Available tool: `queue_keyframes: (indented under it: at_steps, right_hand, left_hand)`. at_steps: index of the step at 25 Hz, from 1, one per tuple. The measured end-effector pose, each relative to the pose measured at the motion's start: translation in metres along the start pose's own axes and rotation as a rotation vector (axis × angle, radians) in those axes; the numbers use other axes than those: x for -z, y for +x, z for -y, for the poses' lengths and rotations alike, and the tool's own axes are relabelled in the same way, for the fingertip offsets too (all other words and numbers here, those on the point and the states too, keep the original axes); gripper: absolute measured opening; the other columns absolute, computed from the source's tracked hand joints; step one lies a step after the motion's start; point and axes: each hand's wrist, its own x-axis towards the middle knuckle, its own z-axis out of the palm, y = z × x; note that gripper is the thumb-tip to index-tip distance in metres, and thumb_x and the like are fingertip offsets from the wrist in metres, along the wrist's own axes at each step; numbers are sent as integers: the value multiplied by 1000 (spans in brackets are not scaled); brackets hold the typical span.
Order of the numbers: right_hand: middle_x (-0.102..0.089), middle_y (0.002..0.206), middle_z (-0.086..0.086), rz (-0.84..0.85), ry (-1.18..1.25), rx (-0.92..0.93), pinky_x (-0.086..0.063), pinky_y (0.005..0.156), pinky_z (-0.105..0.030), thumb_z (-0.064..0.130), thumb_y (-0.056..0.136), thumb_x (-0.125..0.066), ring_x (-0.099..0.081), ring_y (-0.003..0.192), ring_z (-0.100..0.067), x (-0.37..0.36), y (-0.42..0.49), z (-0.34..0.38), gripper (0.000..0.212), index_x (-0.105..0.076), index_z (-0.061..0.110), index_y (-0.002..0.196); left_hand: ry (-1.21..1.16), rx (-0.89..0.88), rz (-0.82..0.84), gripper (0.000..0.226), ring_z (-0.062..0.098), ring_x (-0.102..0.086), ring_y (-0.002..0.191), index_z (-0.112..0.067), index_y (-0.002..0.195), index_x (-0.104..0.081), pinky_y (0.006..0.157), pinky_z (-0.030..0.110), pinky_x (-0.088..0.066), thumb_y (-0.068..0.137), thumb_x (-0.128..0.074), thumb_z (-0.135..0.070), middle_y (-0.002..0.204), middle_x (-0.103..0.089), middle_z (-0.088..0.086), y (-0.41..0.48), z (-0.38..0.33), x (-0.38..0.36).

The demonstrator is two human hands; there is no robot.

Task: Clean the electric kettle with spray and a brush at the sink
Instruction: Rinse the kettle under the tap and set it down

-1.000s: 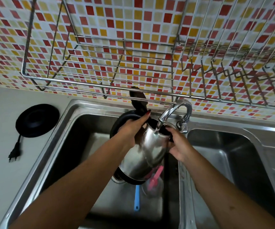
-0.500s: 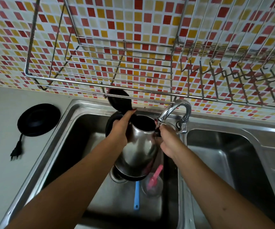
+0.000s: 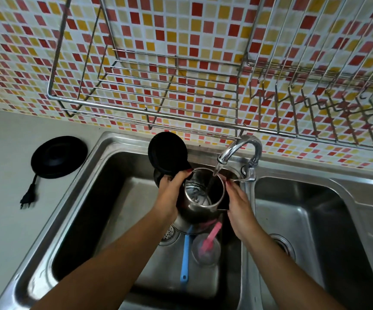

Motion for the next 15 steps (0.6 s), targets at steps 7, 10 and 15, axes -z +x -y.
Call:
queue_keyframes:
  at_steps: [7, 10, 15]
  right_hand:
    - [-57, 79, -10, -235, 311, -376, -56, 56, -24, 12, 93, -49, -57, 71, -21, 17, 41, 30, 10, -55, 9, 85]
    - [-58, 86, -14, -277, 658, -333, -54, 82, -34, 9, 92, -48, -59, 80, -22, 24, 35, 46, 10, -53, 6, 84]
    - [-61, 106, -16, -334, 814, -179, -44, 103, -36, 13, 91, -45, -57, 118, -30, 43, 2, 58, 12, -51, 10, 82]
  left_hand:
    - [40, -24, 23, 63, 28, -67, 105, -12, 112, -53, 99, 47, -50, 59, -82, -27, 112, -69, 14, -5, 3, -3]
    - [30, -27, 20, 54, 25, -67, 103, -16, 108, -53, 97, 44, -51, 62, -79, -26, 110, -69, 11, -6, 2, -4]
    - [33, -29, 31, 78, 28, -66, 108, -12, 121, -51, 101, 50, -48, 52, -83, -31, 115, -69, 11, -3, 0, 2]
